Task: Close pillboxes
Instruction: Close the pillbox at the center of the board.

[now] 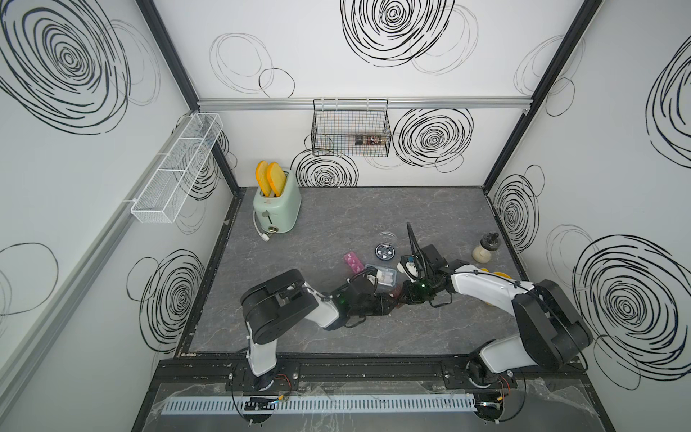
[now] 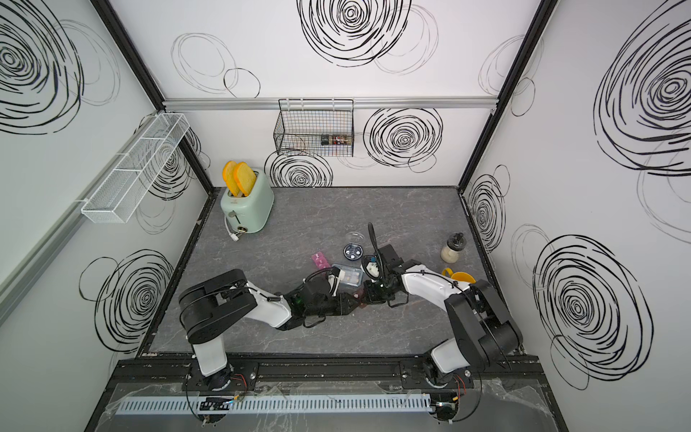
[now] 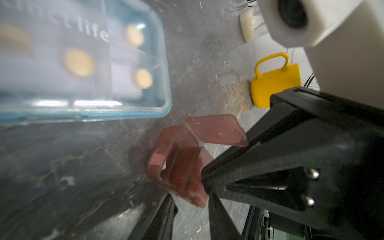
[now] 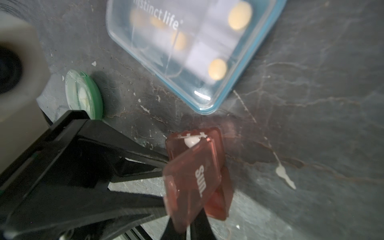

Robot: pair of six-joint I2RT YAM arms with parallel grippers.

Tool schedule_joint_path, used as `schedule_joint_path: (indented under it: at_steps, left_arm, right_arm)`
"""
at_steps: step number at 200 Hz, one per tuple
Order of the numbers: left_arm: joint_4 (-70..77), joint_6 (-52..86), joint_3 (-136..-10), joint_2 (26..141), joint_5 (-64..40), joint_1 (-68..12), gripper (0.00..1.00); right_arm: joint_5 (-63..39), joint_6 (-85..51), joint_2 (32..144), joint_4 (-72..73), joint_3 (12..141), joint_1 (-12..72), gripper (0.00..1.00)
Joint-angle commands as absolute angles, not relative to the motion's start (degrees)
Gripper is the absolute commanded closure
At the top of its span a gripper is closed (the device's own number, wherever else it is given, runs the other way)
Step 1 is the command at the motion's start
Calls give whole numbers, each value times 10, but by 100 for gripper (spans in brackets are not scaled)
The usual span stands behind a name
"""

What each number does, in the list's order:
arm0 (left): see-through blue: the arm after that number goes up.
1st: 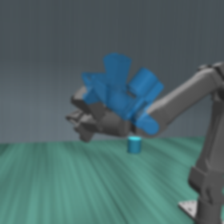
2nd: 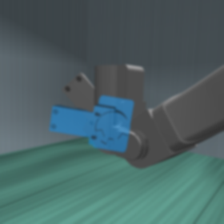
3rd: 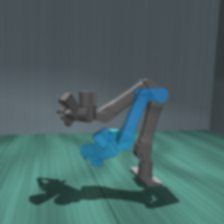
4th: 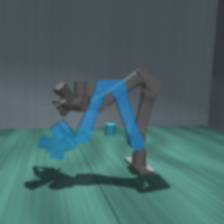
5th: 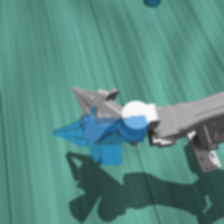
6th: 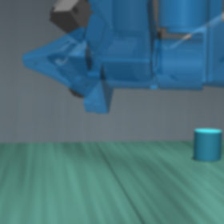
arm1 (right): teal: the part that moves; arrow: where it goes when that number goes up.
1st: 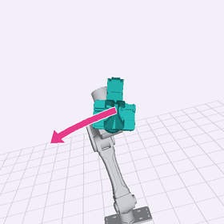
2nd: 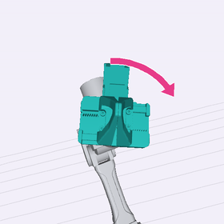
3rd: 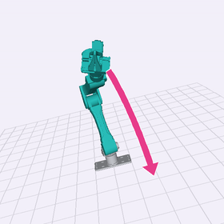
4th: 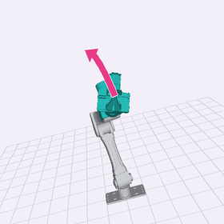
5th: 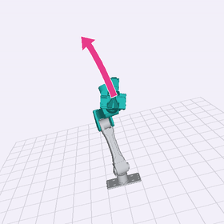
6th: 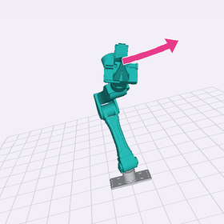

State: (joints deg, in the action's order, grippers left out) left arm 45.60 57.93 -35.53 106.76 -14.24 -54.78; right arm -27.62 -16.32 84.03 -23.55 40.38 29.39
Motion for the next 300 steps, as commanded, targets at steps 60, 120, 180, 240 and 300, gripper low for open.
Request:
schedule_joint_path:
  at_steps: [60,120,180,240,300]
  left_arm:
    - [474,580,-331,1009,-143,-519,68]
    - [477,569,-320,1000,-160,-488,65]
    - [489,571,-326,1032,-160,-499,76]
    - [494,574,-330,1051,-157,-508,85]
    - [491,577,-336,1063,-156,-512,88]
  right_arm:
    - [-286,-145,772,-310,450,279,86]
    - [-284,-113,788,-321,492,225,80]
    - [-291,-94,849,-310,518,219,87]
    - [-301,-102,855,-293,496,238,87]
    - [-305,-109,855,-286,485,251,89]
